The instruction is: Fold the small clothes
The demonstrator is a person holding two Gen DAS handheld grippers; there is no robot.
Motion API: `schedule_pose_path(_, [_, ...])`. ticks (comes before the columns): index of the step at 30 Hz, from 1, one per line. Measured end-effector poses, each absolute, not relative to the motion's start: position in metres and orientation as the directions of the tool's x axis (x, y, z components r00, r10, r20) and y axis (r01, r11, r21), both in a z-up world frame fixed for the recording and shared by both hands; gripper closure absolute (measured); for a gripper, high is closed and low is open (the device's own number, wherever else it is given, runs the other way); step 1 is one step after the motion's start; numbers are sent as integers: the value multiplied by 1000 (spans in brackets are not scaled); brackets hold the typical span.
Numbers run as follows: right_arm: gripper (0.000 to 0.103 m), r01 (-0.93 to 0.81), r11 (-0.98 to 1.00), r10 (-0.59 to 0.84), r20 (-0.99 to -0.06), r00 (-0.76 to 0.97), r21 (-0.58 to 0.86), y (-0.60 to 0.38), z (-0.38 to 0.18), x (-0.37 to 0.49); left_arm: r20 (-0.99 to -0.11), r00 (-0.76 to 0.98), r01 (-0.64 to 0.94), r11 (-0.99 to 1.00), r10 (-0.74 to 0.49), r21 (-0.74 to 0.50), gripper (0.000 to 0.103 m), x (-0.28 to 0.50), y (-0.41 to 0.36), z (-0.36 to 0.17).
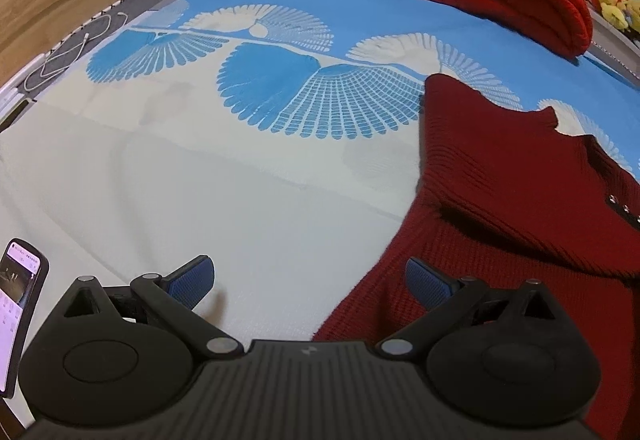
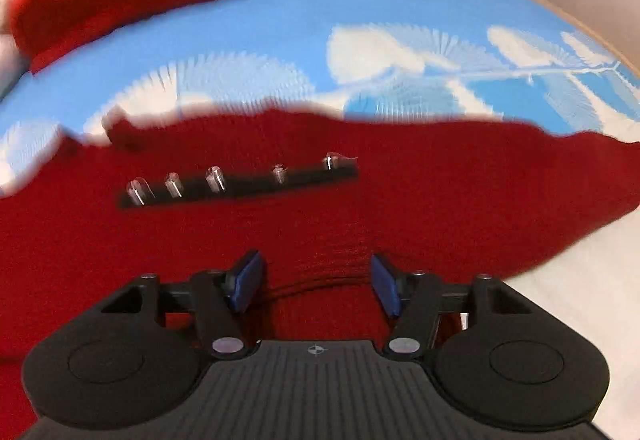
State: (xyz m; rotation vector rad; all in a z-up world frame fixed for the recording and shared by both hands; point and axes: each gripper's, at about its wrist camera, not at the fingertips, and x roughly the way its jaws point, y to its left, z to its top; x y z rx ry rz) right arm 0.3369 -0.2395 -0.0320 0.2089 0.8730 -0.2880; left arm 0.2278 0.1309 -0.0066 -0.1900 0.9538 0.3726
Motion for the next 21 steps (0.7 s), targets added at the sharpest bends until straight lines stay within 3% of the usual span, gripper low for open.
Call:
schedule_pose_path(6, [43, 362, 894, -38, -761, 647, 264, -254, 11, 289, -813, 551, -352, 936, 189, -21, 1, 223, 125, 1])
schedule_pose_path(13, [33, 298, 861, 79, -687, 722, 412, -249, 37, 182, -801, 568, -326, 945, 188, -10, 1, 219, 114, 3])
schedule_pose_path(16, [30, 308, 846, 61, -654, 754, 435, -250, 25, 157, -797, 571, -313, 950, 199, 13, 1, 219, 107, 2])
schedule_pose_path(21, [30, 345, 851, 22, -683, 730, 396, -260, 7, 169, -798, 573, -269, 963, 189, 35, 1, 217, 93, -1])
